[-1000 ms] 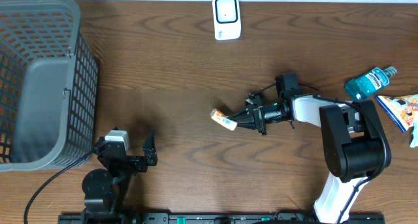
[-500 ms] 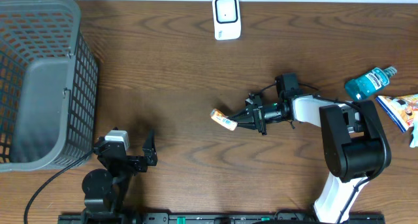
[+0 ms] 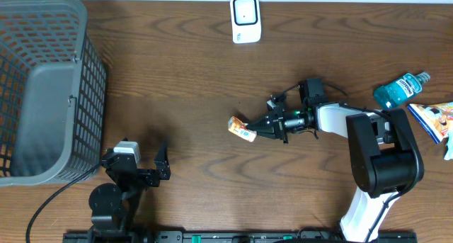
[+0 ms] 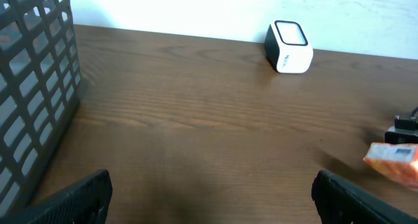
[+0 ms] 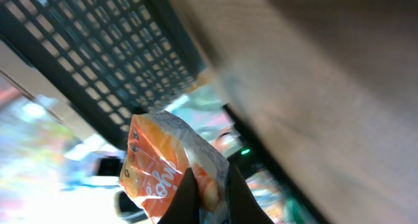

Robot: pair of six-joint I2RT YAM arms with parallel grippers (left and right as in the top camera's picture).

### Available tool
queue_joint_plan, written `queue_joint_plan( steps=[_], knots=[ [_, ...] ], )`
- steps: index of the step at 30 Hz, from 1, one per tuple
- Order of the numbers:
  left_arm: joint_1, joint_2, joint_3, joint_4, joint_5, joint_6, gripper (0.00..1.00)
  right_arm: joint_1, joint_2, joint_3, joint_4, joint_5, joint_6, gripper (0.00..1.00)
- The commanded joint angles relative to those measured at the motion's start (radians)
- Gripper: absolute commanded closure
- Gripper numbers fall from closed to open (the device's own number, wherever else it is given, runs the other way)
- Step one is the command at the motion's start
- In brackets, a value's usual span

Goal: Scan the item barcode
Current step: 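Lift and rotate the tissue pack, carrying it toward the scanner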

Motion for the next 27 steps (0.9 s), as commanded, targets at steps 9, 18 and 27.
queue_joint_plan(
  steps=[9, 18, 27],
  knots=[
    [-0.003, -0.004, 0.012, 0.001, 0.005, 0.005, 0.02, -0.005, -0.239, -0.004, -0.188, 0.021, -0.282, 0.99],
    [-0.003, -0.004, 0.012, 0.001, 0.005, 0.005, 0.02, 0.121, -0.876, -0.004, -0.473, 1.04, -0.143, 0.99],
    [-0.003, -0.004, 0.012, 0.001, 0.005, 0.005, 0.02, 0.367, -1.064, -0.005, -0.501, 1.574, -0.162, 0.99]
  ],
)
